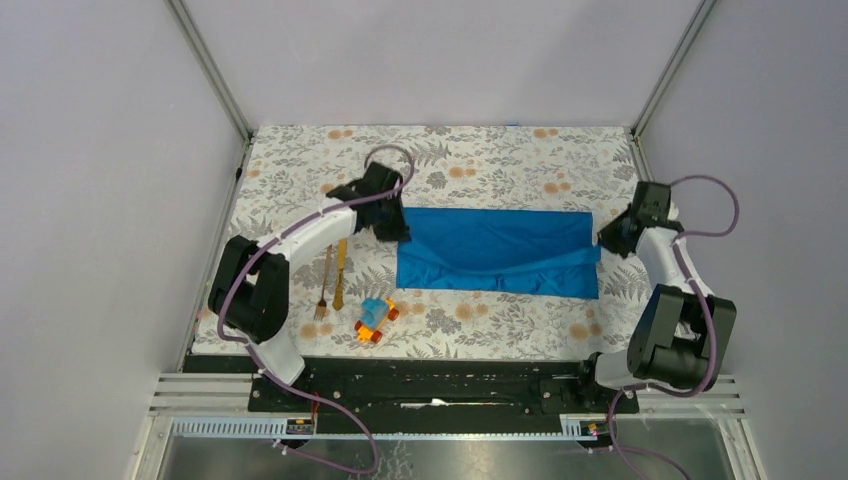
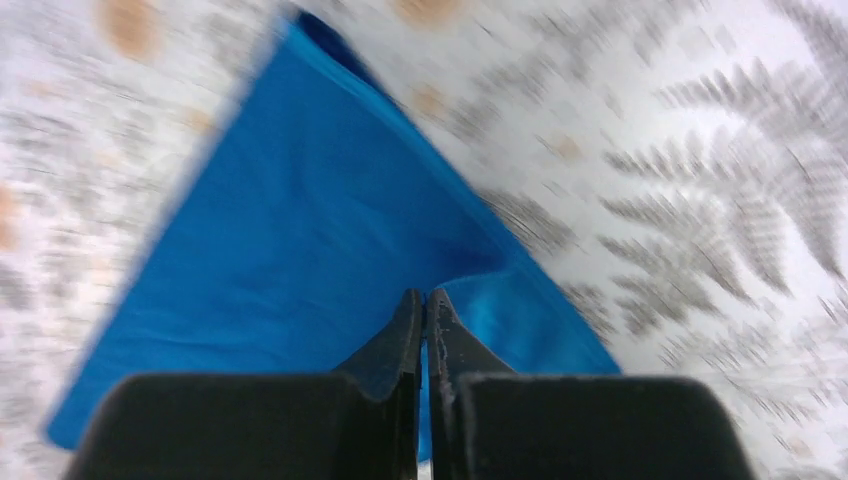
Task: Fold the napkin into a case and place the utensils inside
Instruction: Fold and flatten the napkin at the center of the board, then pick up the rectangle-folded napkin from the center of the board.
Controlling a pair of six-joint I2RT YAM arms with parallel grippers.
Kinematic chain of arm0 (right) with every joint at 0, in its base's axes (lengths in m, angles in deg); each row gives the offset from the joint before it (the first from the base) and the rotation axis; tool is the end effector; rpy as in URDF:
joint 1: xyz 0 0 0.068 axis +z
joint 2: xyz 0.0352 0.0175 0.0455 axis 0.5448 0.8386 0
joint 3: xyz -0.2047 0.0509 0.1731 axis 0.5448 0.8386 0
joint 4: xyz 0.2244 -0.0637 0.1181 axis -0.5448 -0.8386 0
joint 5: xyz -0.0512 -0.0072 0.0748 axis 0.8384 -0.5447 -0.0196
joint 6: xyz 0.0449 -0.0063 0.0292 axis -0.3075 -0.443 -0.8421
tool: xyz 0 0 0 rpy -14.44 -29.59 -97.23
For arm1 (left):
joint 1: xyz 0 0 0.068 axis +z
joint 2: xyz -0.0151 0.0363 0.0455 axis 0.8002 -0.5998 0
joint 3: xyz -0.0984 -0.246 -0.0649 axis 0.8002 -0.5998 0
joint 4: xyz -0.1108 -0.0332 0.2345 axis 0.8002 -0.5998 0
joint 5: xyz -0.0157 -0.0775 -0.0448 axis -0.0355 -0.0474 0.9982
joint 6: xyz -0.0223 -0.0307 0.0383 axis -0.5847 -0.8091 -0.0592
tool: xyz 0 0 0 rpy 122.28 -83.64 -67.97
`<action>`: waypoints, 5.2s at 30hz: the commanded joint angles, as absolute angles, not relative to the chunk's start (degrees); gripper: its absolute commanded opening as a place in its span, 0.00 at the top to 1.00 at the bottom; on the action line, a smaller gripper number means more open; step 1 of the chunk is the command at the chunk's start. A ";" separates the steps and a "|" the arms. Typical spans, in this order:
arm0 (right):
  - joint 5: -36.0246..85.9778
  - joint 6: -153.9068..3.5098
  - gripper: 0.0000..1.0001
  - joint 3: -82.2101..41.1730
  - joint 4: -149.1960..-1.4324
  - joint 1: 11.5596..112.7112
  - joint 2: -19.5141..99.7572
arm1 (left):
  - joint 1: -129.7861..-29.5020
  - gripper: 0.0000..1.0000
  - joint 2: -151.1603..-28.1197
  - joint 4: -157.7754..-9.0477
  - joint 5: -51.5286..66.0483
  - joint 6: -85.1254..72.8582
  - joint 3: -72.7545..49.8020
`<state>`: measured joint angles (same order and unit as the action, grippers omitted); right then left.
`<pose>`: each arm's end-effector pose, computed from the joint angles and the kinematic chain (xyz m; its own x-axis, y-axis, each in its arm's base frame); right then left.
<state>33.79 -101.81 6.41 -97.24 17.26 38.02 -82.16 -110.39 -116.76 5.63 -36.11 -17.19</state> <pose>0.2670 -0.0762 0.2137 -0.4837 0.7087 -0.5136 0.6587 0.6812 0.3196 0.2988 -0.1705 0.2111 -0.9242 -0.2409 -0.2965 -0.1098 0.9109 -0.3977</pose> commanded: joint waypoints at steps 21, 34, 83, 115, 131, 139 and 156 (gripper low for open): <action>13.77 -103.63 1.00 -23.30 -87.44 17.45 55.06 | -74.04 1.00 -121.64 -110.83 5.41 -31.89 13.43; 23.85 -98.02 1.00 4.86 -92.20 17.45 37.01 | -77.10 1.00 -102.53 -107.36 11.31 -36.32 -24.15; 30.35 -95.88 1.00 12.31 -97.63 14.38 28.67 | -84.17 1.00 -101.94 -109.57 8.19 -38.50 -32.93; 32.35 -95.45 0.68 15.61 -96.68 14.38 32.69 | -84.59 0.88 -105.55 -112.31 4.98 -38.09 -31.64; 18.16 -93.09 0.28 13.39 -90.12 19.65 37.61 | -84.61 0.55 -108.05 -105.85 16.09 -34.97 -24.58; 22.23 -94.06 0.24 17.51 -89.53 16.67 40.51 | -84.10 0.48 -111.25 -104.17 12.52 -33.03 -26.81; -3.20 -98.87 0.00 -2.90 -63.70 20.97 59.17 | -76.48 0.23 -123.09 -80.11 31.48 -40.17 -9.71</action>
<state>7.62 -95.10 1.49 -75.47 20.71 51.20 -78.27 -115.73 -93.11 24.43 -35.24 -13.21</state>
